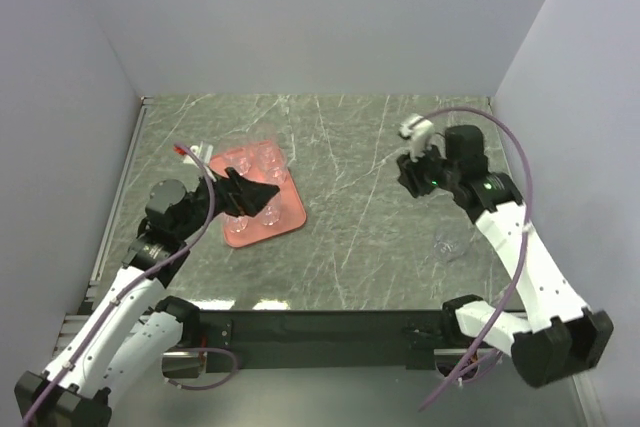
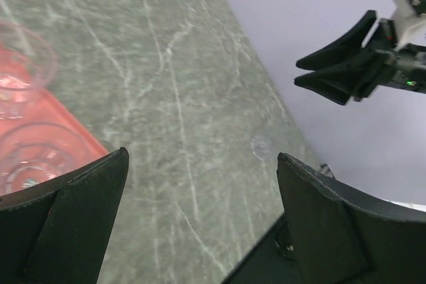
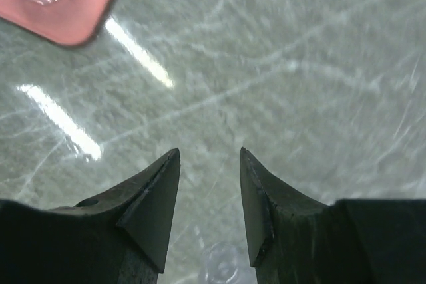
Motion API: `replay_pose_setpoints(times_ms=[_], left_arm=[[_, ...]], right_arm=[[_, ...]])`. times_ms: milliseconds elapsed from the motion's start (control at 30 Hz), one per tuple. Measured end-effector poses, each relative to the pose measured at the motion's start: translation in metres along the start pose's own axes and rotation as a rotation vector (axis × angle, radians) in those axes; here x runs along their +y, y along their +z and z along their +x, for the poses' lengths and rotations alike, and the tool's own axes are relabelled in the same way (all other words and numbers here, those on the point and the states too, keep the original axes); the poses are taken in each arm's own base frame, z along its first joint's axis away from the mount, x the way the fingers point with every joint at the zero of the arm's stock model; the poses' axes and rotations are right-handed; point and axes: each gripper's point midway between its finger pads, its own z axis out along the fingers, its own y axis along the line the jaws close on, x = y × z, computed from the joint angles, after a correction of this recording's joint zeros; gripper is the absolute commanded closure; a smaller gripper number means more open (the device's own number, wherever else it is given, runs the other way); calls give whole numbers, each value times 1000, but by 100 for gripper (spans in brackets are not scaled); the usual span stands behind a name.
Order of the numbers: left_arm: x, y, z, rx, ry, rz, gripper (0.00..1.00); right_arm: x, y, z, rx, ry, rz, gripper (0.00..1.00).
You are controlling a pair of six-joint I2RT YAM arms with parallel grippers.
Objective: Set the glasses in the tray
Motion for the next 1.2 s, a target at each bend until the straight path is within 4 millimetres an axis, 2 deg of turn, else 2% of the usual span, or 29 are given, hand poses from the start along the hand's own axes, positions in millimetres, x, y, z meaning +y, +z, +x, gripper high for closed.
replay_pose_setpoints(times_ms=[100, 200, 433, 567, 733, 967, 1100, 1200], left_arm=[[-14, 8, 12, 39, -33, 41, 1], [-26, 19, 32, 100, -63, 66, 1], [-64, 44, 82, 259, -93, 101, 1], [-90, 56, 101, 306, -90, 125, 1], [-109, 72, 128, 352, -83, 139, 1], [-114, 88, 168, 429, -72, 107, 1], [-124, 96, 177, 445, -62, 110, 1], [-135, 98, 177, 444, -56, 126, 1]], right_arm=[[-21, -16, 33, 15, 107, 85, 51], [-37, -29, 57, -1, 197, 173, 51], [-63, -44, 97, -20, 360, 302, 52], [-72, -46, 115, 5, 419, 328, 52], [-75, -48, 129, 39, 427, 323, 52], [-78, -45, 161, 132, 473, 290, 48], [-75, -42, 184, 195, 527, 238, 48], [-70, -41, 194, 225, 550, 204, 48]])
